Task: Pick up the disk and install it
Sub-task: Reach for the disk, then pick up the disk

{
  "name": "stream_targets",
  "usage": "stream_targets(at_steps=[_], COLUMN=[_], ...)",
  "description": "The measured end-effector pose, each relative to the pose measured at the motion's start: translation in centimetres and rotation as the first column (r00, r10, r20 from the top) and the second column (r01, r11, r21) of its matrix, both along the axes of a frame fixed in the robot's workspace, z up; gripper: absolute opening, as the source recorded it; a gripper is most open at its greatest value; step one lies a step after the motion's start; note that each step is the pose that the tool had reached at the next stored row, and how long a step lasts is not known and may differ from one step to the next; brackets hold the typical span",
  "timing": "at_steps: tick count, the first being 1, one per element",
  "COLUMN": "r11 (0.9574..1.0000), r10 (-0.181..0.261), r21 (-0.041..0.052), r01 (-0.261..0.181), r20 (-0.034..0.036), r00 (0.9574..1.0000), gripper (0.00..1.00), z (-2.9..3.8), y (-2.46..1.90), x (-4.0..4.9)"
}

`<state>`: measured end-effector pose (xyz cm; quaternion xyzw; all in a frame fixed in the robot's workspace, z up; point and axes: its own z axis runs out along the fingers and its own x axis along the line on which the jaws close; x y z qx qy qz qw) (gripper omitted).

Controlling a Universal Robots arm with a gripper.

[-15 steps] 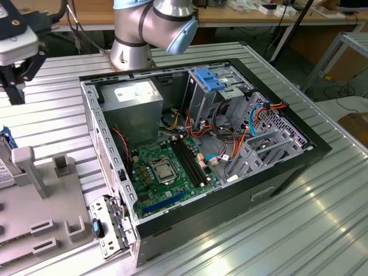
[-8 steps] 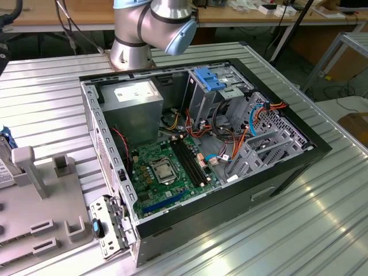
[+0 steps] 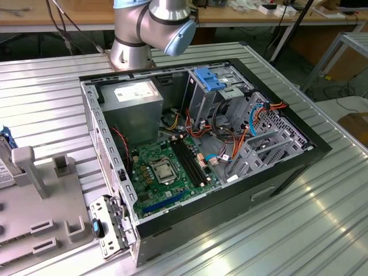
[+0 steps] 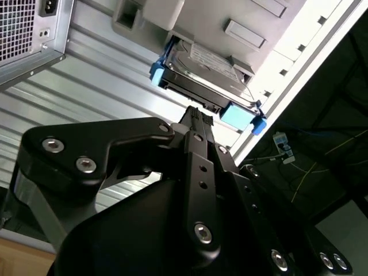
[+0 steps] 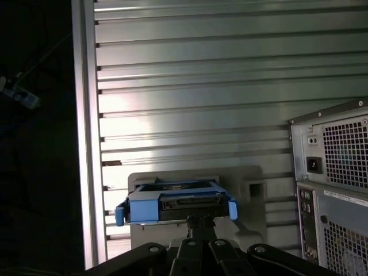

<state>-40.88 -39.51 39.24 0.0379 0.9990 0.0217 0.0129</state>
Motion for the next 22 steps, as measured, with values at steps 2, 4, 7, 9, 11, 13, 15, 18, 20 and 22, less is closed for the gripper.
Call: stream_targets(at_steps=[2,4,7,9,11,13,15,18,20,22], r11=[1.0,1.0,1.0,1.0,1.0,1.0,1.0,1.0,1.0,1.0], r10=[0.0,0.0,0.0,0.0,0.0,0.0,0.0,-0.001,-0.001,0.0], r21=[0.0,0.0,0.0,0.0,0.0001,0.0,0.0001,0.0,0.0,0.0], r01=[0.0,0.0,0.0,0.0,0.0,0.0,0.0,0.001,0.001,0.0], r20=[-0.0001,-0.0003,-0.0006,-0.0008,-0.0008,-0.0008,-0.0008,-0.0008,-0.0008,-0.0008], r00=[1.0,1.0,1.0,1.0,1.0,1.0,1.0,1.0,1.0,1.0], gripper=[0.11,0.11,0.11,0.11,0.11,0.11,0.11,0.11,0.11,0.11], z=[-0.01,-0.01,-0.01,-0.01,-0.01,-0.01,-0.01,-0.01,-0.01,-0.01], y=[0.0,0.01,0.01,0.01,0.01,0.01,0.01,0.01,0.01,0.01], x=[-0.9,-1.91,-2.92,-3.06,-3.06,-3.06,-3.06,-3.06,-3.06,-3.06])
